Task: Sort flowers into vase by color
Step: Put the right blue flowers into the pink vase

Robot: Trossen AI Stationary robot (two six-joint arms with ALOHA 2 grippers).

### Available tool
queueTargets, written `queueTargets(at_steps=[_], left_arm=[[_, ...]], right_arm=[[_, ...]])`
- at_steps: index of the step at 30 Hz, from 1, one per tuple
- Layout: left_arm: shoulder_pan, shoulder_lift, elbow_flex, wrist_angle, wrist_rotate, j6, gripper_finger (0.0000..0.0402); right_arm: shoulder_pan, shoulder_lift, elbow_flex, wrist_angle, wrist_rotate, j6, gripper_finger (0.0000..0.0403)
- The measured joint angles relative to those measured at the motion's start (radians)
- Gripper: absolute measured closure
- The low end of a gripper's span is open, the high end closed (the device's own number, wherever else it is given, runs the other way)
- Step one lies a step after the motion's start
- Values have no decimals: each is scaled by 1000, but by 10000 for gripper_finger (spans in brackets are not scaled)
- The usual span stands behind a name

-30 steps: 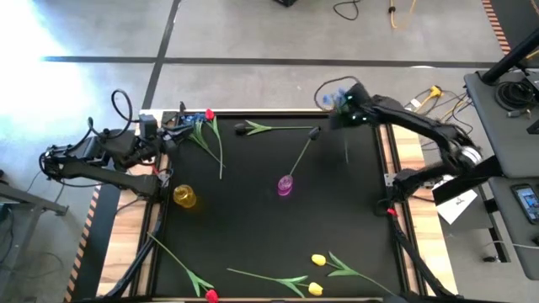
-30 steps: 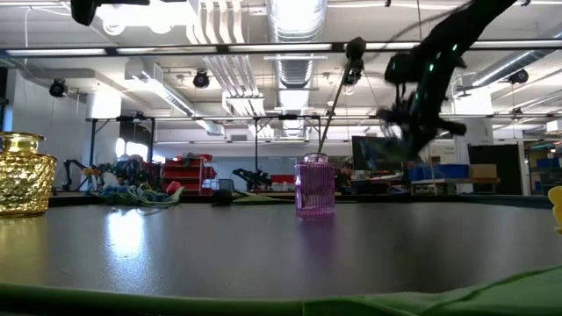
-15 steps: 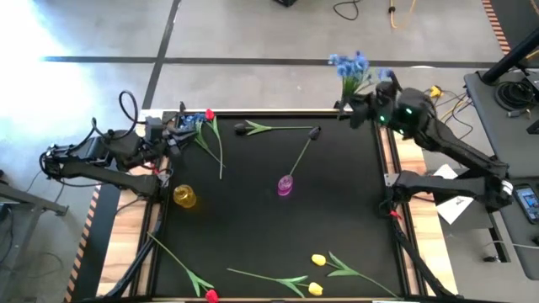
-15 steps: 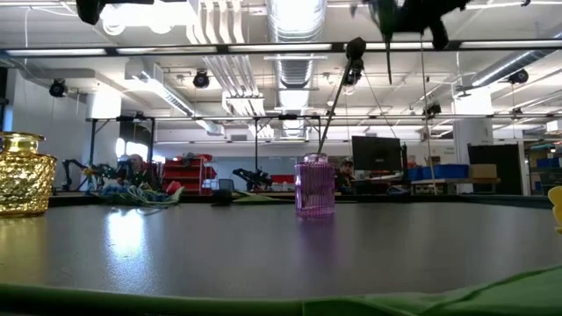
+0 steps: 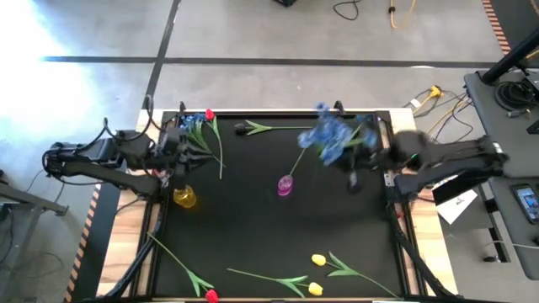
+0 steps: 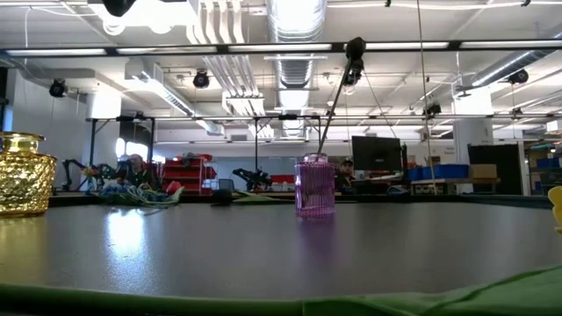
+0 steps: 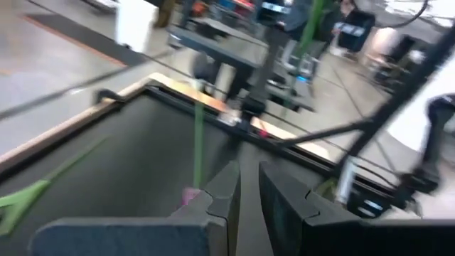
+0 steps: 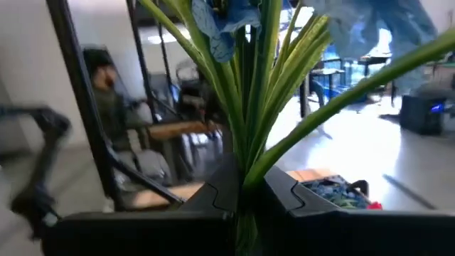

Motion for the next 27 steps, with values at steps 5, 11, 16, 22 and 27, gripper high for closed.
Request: queueTargets(at_steps=[5, 11, 16, 22, 27], left_arm=[[-26, 56, -1, 12, 58, -38, 363], [-83, 112, -5, 12, 59, -77, 363], [-109, 134, -5, 12, 57, -85, 363], [-122, 149, -5, 13, 54, -117, 363], [-146, 172, -5, 19, 18, -130, 363]], right_arm=[[114, 135, -3, 114, 302, -81, 385], [179, 316, -20, 298, 571, -122, 385], [175, 445, -27, 403, 693, -132, 385], [156, 565, -28, 436, 773, -99, 385], [135, 636, -28, 433, 816, -63, 385]])
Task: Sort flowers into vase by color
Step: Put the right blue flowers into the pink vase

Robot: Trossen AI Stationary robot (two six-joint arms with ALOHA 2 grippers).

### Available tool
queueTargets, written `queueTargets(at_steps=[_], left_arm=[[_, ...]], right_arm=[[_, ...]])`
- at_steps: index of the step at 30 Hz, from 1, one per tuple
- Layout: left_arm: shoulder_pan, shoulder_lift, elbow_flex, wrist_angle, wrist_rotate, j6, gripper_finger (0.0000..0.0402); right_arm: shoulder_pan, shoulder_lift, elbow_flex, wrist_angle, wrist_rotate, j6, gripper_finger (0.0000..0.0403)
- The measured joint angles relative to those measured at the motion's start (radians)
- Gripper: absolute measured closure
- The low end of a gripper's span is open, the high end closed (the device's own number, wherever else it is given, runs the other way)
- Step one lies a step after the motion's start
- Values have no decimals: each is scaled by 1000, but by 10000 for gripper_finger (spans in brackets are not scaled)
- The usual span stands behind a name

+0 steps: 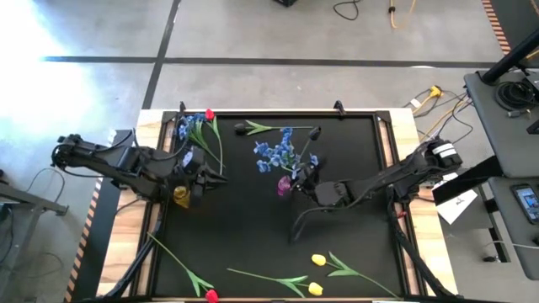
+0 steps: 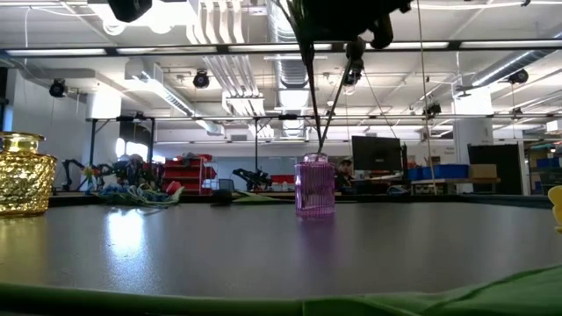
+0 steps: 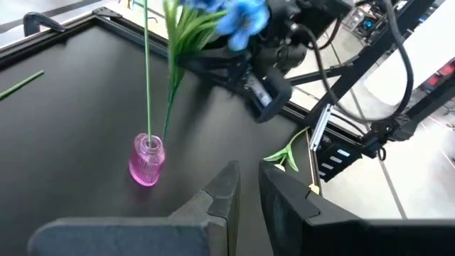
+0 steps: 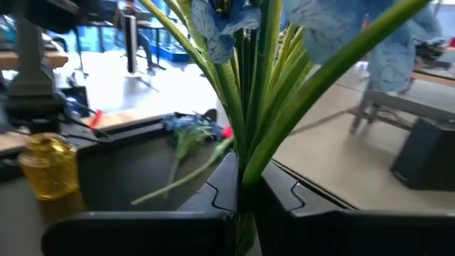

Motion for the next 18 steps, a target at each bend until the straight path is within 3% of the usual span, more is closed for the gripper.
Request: queueTargets(at_steps=[18], left_arm=[[-142, 85, -6, 26, -141, -46, 363]], right_arm=[[-60, 36, 1, -75, -33, 70, 380]])
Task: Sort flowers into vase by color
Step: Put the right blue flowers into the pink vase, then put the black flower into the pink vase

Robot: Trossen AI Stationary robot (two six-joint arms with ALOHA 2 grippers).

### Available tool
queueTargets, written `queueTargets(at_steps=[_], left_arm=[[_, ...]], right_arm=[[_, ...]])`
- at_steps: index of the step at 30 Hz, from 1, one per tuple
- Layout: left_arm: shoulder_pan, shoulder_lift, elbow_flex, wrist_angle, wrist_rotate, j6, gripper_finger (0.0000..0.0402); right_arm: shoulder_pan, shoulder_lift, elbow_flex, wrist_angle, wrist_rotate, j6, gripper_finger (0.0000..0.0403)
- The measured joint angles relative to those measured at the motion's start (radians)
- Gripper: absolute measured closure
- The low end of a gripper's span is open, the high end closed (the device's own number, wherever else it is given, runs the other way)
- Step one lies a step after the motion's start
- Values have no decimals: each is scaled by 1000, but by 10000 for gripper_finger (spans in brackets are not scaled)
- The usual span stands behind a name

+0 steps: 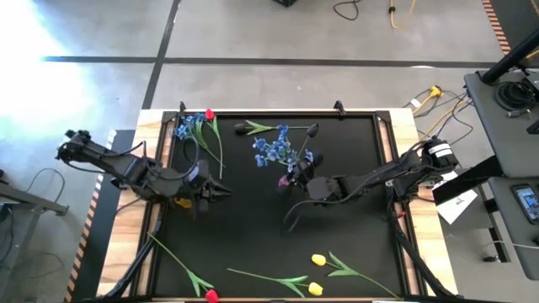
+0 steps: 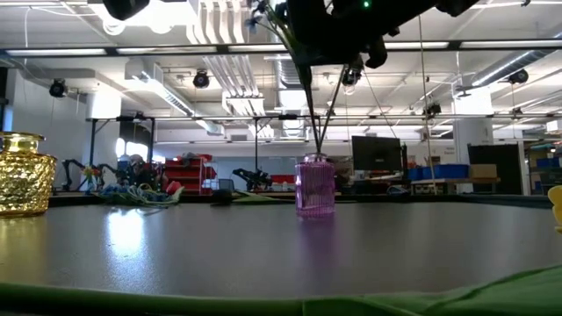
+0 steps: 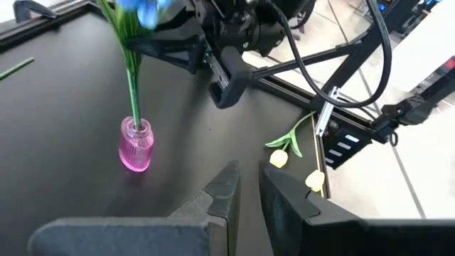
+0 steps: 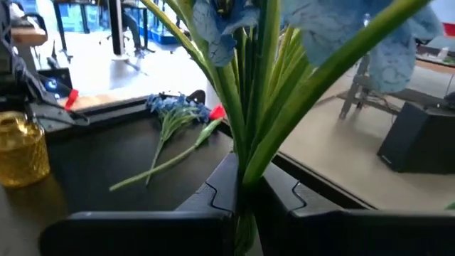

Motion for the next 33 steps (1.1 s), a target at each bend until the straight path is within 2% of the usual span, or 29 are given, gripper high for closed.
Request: queueTargets(at_steps=[3, 6, 12, 16, 20, 24, 29, 33], left_arm=[[-3, 7, 0, 1, -26, -7, 363], [-3, 12, 0, 1, -35, -13, 363], [-3, 21, 0, -28, -35, -18, 363], [-3, 10, 0, -80, -51, -50, 363], [-2, -3, 0, -133, -95, -84, 363], [-1, -8, 0, -222, -207, -129, 363], [2, -8, 0, -316, -369, -179, 363], [22, -11, 0, -369, -427, -210, 363]], right_arm=[[0, 2, 0, -30, -4, 44, 368], [-2, 3, 0, -47, -59, 92, 350], [-3, -7, 8, -144, -105, 210, 297], [-3, -46, 60, -350, -244, 327, 263], [-2, -66, 151, -638, -378, 460, 236], [-3, -68, 277, -953, -494, 540, 213], [-3, -69, 390, -1190, -611, 541, 191], [-2, -89, 478, -1297, -683, 491, 177]])
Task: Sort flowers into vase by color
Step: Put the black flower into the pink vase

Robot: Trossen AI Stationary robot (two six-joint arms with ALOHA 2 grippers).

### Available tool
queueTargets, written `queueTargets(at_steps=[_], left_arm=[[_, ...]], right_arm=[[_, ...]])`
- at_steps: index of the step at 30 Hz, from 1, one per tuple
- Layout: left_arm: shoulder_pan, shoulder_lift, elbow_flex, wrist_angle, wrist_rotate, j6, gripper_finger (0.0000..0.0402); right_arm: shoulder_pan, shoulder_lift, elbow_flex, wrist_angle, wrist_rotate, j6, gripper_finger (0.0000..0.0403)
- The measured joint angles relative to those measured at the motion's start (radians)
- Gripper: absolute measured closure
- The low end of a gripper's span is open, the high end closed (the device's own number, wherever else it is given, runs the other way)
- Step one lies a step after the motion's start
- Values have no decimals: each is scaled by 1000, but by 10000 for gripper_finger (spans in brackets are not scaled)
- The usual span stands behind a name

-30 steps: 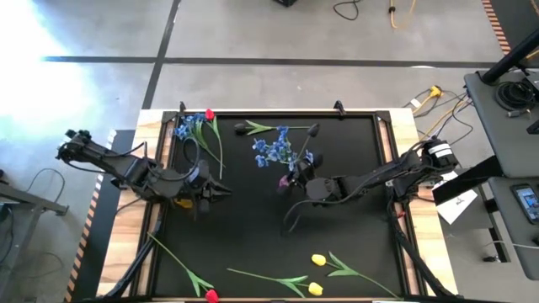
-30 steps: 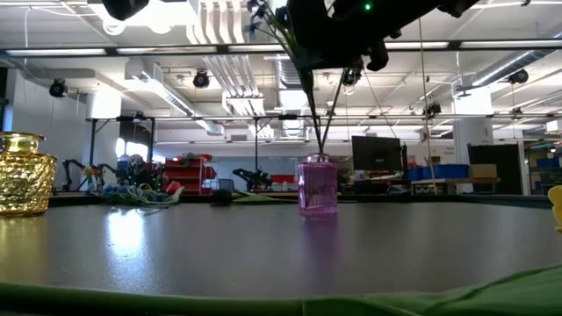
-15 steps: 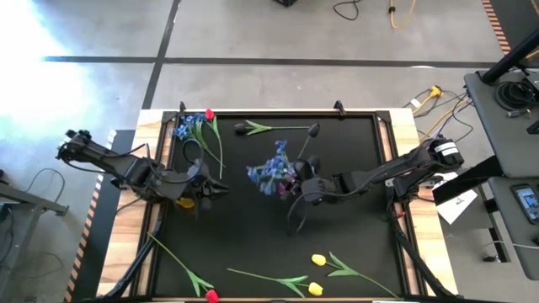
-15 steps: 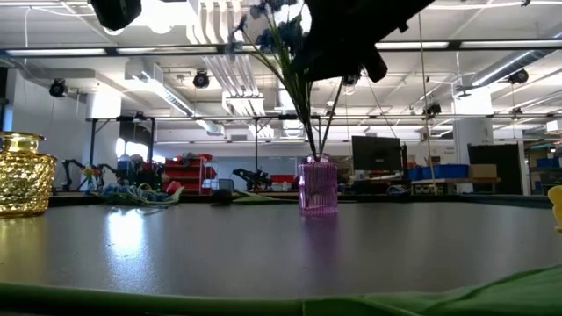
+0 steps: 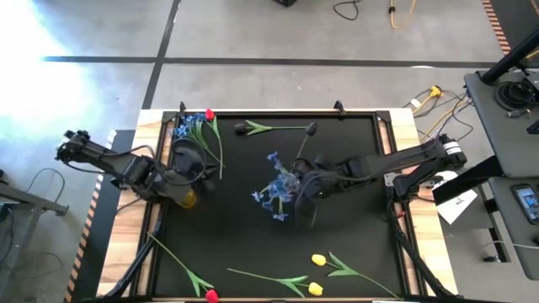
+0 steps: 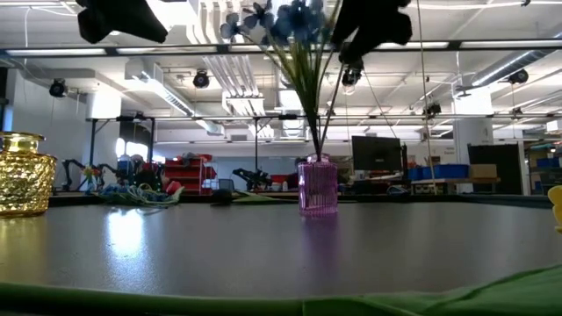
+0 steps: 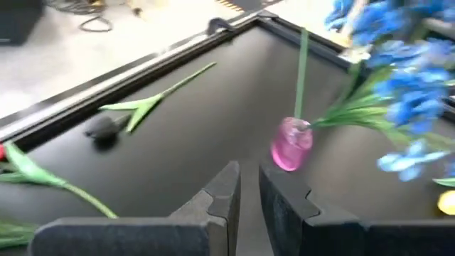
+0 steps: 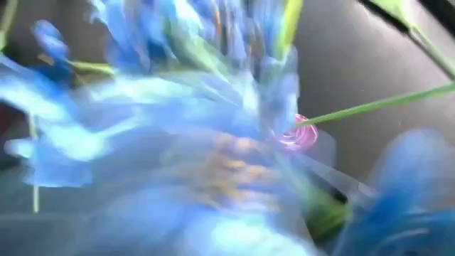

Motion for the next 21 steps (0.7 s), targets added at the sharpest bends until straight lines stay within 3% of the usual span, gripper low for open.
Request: queueTargets(at_steps=[10, 21], left_arm=[[69, 0, 0, -28, 2, -16, 363], [150, 0, 0, 19, 3, -9, 363]], right_arm=[[-59, -108, 164, -48, -12, -186, 165], [-331, -192, 169, 129, -12, -358, 163]])
